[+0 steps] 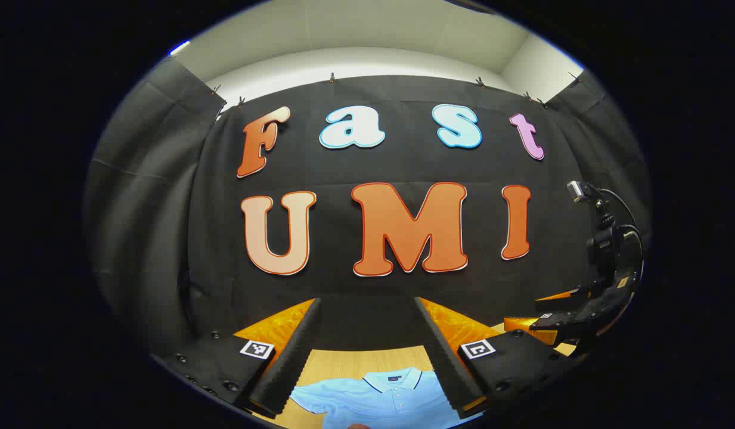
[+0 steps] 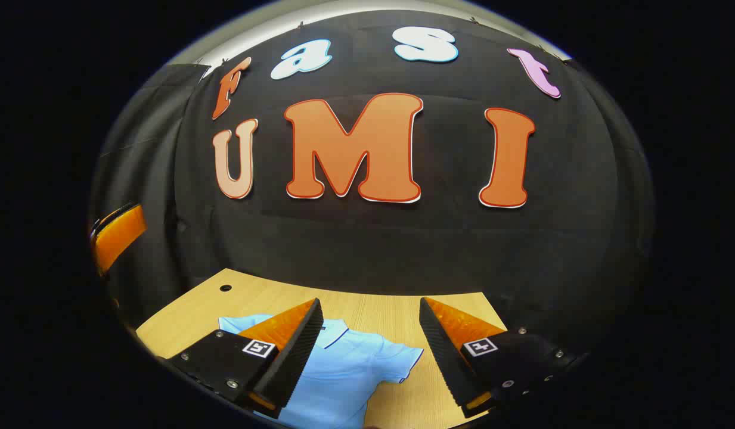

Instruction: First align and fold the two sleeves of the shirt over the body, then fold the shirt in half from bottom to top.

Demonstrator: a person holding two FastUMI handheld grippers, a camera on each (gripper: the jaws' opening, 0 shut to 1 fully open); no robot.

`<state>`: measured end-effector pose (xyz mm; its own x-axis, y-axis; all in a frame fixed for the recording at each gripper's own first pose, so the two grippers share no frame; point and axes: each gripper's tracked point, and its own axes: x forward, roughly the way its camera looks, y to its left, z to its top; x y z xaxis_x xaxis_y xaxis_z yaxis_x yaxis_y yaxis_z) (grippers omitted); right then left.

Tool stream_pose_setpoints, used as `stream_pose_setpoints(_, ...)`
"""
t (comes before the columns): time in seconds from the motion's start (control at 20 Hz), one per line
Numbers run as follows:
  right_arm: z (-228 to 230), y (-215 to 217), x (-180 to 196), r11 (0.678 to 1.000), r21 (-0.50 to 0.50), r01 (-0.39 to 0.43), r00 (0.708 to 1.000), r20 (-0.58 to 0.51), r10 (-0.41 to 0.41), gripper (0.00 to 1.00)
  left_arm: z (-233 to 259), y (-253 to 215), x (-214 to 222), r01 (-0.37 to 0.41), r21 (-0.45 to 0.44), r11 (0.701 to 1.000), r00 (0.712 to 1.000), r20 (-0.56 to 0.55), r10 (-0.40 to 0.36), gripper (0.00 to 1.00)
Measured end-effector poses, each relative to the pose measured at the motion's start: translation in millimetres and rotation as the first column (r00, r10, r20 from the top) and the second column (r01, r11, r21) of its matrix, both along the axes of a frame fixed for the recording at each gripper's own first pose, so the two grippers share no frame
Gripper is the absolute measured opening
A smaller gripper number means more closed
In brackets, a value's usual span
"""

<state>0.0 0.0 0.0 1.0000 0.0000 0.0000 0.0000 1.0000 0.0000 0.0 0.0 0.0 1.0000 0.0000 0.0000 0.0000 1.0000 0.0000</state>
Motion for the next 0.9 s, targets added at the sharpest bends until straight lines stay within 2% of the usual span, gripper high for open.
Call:
stream_pose_setpoints(0.7,-9.3,9.3,6.6,0.999,-0.01,-0.051,0.998,-0.033,0.051,0.99,3.5,2.1,-16.9,-0.038,0.026,0.999,0.999,0.014,0.038,0.98)
stream_pose_setpoints(0.9,-39.6,-5.4,20.9,1.0,-0.002,-0.009,0.99,-0.143,0.008,0.99,3.8,1.7,-19.0,-0.047,0.034,0.998,0.999,0.01,0.047,0.98)
